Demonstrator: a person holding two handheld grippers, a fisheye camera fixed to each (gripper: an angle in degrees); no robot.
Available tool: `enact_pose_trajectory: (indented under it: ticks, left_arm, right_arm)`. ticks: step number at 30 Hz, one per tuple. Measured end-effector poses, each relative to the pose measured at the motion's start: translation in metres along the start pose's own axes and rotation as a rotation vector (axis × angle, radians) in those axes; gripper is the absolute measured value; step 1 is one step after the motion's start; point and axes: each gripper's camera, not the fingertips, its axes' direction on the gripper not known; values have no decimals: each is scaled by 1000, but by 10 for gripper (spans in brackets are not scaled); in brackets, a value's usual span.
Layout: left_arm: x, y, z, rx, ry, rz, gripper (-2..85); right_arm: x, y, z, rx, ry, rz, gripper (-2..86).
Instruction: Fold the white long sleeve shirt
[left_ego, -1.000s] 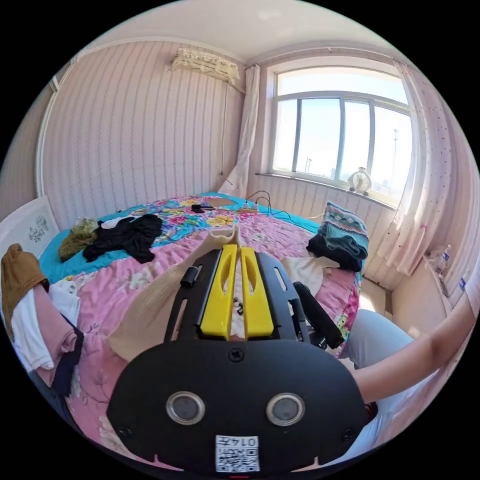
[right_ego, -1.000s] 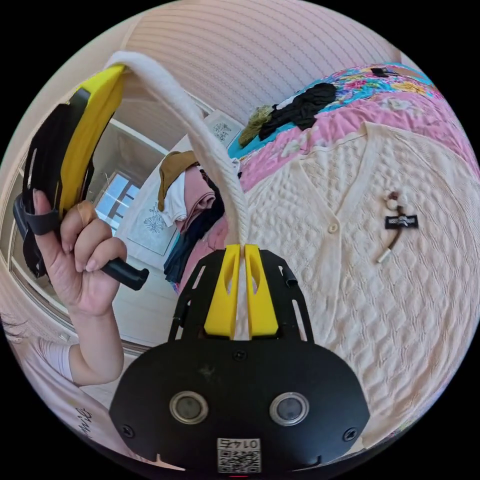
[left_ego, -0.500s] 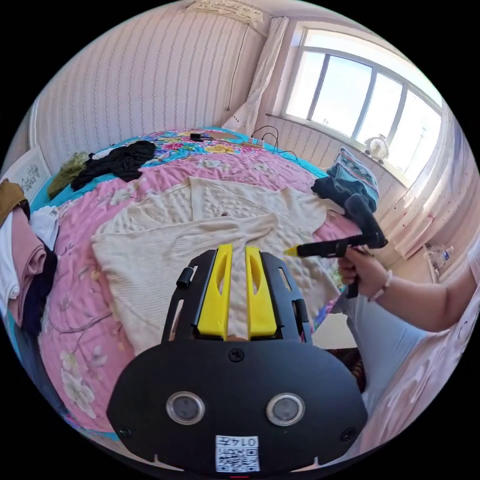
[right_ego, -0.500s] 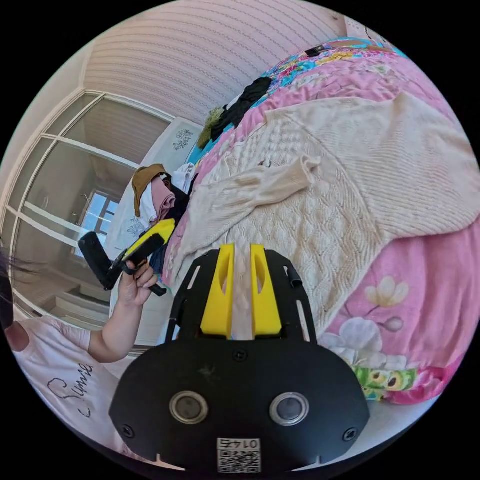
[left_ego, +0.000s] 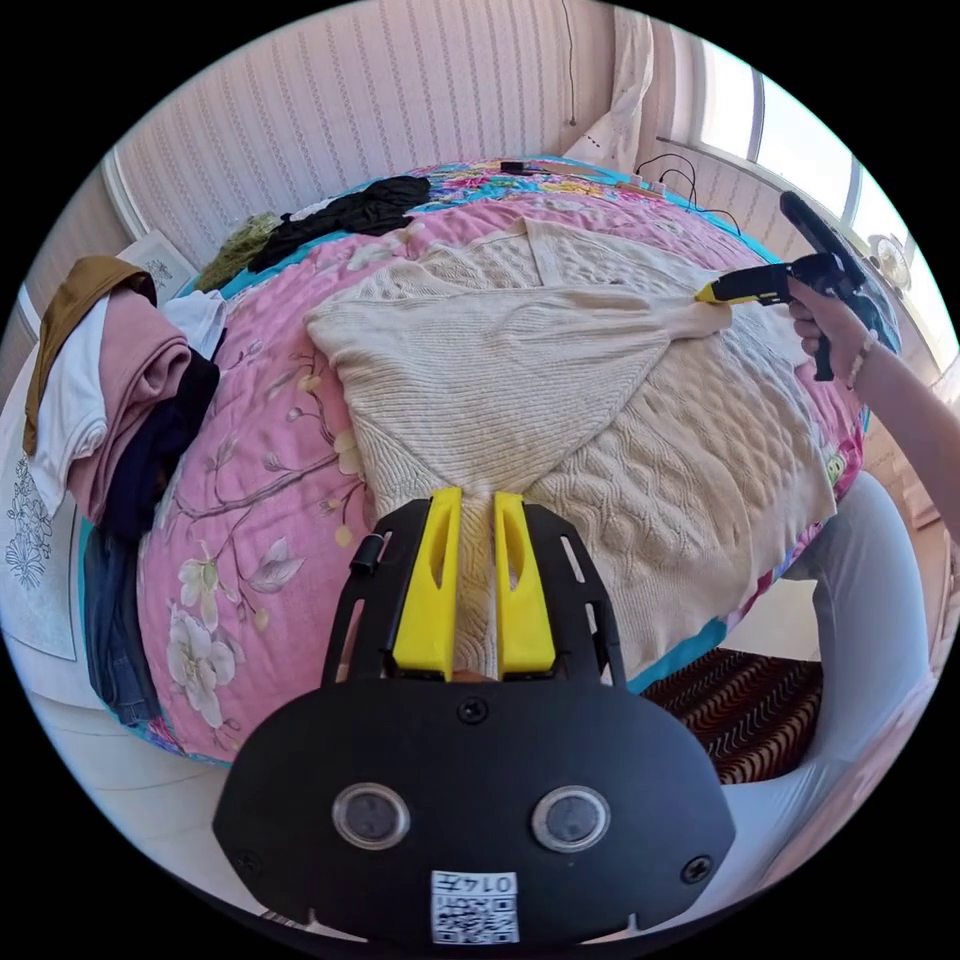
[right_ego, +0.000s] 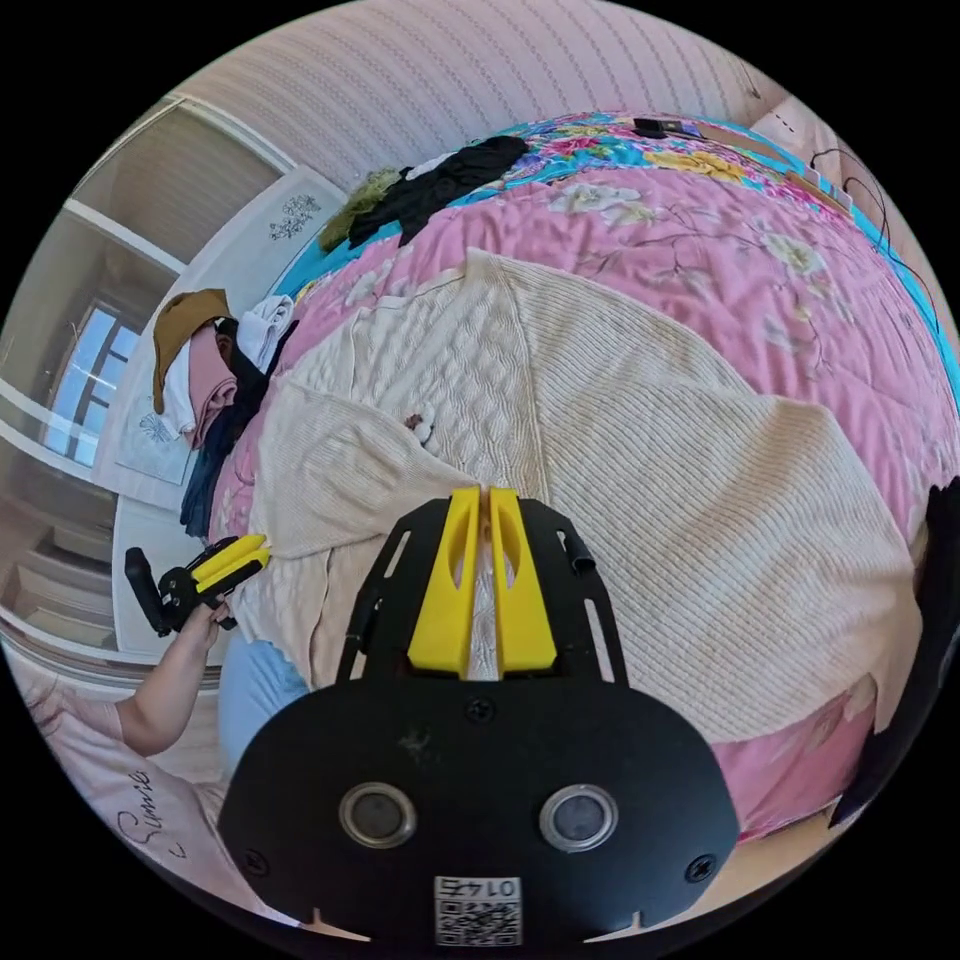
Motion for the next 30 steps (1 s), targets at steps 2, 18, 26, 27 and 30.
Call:
enact_pose_trajectory:
  ticks: [2, 18, 26, 27, 30]
  left_arm:
    - [6, -4, 2, 7, 0, 7, 48]
    - [52, -55, -29, 128, 33, 30, 48]
    - [156, -161, -21, 143, 190, 290, 49]
    - [179, -182, -18, 152, 238, 336, 49]
    - [242, -234, -7, 151, 328, 462, 50]
  right_arm:
    - [3, 4, -21, 64, -1, -35, 13]
    - [142, 125, -127, 377, -49, 186, 38]
    - [266, 260, -193, 707, 9, 599, 72]
    - [280, 267, -196, 727, -34, 622, 73]
    - [301, 282, -199, 745, -17, 709, 66]
